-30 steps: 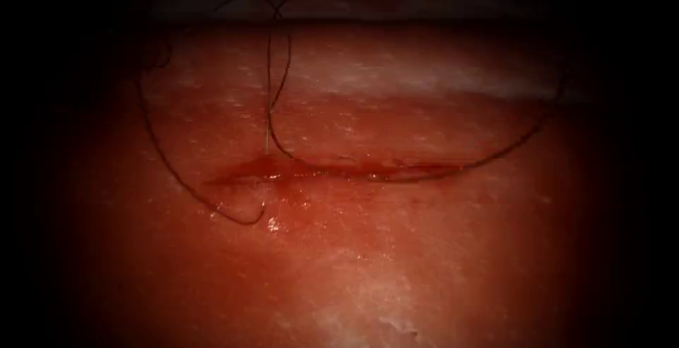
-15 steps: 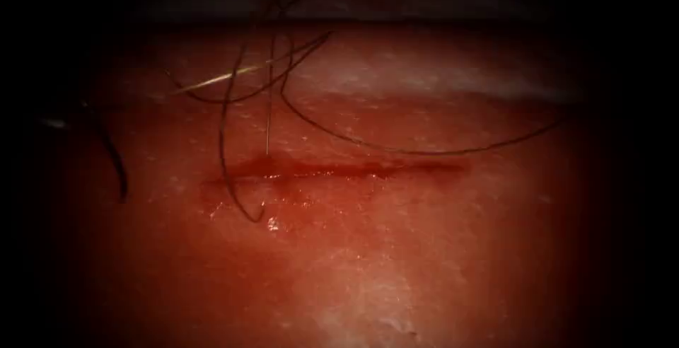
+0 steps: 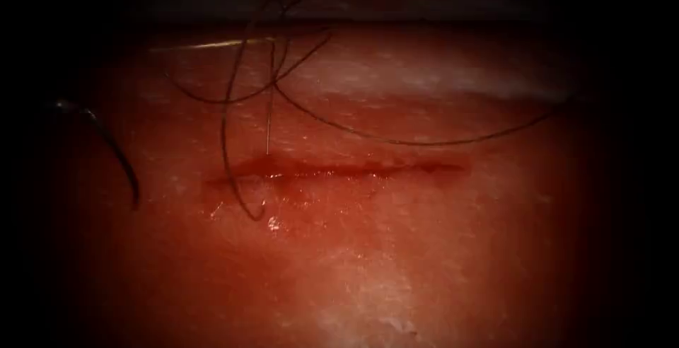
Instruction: Wound Closure
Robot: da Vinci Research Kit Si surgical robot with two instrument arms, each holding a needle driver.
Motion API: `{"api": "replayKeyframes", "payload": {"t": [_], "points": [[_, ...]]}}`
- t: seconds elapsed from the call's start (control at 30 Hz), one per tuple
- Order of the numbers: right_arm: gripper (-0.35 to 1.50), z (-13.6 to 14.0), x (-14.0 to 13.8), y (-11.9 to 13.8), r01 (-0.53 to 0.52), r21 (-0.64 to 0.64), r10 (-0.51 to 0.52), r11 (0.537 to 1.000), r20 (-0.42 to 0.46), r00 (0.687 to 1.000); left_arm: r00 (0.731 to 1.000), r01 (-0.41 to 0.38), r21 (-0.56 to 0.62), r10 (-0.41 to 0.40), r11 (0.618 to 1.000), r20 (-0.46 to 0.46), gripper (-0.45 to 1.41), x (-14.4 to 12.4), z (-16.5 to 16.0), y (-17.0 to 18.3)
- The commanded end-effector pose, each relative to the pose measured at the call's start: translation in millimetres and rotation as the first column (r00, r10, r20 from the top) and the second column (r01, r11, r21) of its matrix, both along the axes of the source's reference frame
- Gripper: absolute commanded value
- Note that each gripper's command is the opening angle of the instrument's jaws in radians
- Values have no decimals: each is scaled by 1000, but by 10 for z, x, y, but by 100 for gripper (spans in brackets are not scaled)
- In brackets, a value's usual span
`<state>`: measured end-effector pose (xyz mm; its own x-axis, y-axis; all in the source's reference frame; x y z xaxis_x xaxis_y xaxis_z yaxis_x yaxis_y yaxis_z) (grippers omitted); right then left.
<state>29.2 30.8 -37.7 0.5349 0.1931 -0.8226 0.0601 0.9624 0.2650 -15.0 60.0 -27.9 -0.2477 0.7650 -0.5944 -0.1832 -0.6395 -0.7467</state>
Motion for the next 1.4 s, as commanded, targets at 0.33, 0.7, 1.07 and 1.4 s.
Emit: {"api": "replayKeyframes", "payload": {"t": [0.33,0.7,1.07,1.4], "points": [[131,5,6,-1,1,-1,-1,1000,-2,1000,993,-80,82,72,993,90,68,-50,-59,-19],[131,6,7,-2,-4,2,4,1000,0,1000,994,-55,81,47,995,100,67,-93,-96,-4],[131,7,7,-1,-5,2,5,1000,0,1000,984,-131,53,136,990,-114,69,-81,-48,-13],[131,8,7,-1,-5,2,5,1000,1,1000,920,-226,0,214,974,-329,66,-106,-40,-12]]}}
